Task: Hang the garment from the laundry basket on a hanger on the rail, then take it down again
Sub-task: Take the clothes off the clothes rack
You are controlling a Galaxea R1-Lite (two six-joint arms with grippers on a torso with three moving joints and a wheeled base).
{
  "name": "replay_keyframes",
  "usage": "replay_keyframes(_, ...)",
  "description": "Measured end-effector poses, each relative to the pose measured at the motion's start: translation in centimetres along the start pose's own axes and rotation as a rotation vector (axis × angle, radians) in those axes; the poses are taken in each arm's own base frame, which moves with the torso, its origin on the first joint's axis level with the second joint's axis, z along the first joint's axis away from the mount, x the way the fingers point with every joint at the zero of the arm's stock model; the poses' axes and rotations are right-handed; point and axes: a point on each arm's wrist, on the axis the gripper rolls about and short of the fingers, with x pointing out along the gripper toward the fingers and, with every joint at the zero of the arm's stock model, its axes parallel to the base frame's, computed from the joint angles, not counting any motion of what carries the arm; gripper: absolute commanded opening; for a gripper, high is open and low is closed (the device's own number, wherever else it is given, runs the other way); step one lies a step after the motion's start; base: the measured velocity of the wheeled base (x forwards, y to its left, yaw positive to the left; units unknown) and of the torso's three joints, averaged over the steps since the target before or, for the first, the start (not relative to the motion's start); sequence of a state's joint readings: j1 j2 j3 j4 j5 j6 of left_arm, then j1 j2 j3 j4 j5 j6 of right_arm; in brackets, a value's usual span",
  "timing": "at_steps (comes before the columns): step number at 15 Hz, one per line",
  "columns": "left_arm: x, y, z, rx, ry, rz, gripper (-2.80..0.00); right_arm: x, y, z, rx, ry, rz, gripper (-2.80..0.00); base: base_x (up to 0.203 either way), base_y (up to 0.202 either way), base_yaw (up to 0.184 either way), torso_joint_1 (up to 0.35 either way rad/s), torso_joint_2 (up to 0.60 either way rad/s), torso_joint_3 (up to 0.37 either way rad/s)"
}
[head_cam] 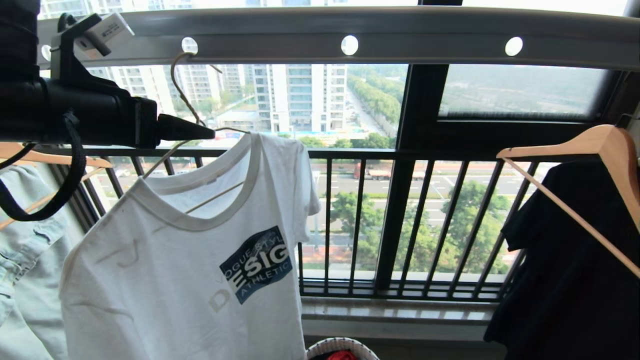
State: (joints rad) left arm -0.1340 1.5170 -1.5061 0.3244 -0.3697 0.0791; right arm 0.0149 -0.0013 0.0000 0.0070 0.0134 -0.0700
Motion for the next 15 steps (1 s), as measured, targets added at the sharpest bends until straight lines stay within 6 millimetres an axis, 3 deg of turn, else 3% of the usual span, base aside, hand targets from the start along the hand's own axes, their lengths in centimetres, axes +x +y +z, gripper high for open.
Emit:
replay_keyframes(7,3.4,0.4,-1.2,0.022,-0.040,-0.020,0.00,0.0,0.0,0.0,0.000,0.000,0.000,-2.80,0.000,0.000,0.000,0.000,0.00,0.000)
replay_keyframes(8,3.6,0.4,-1.2,0.032,-0.065,-0.018,-2.80,0.0,0.0,0.0,0.000,-0.001,0.000,-2.80,0.000,0.000,0.000,0.000,0.00,0.000)
replay_keyframes(15,4.1,0.5,-1.6,0.040,-0.077,-0.018,-2.80,0.0,0.0,0.0,0.000,0.000,0.000,-2.80,0.000,0.000,0.000,0.000,0.00,0.000)
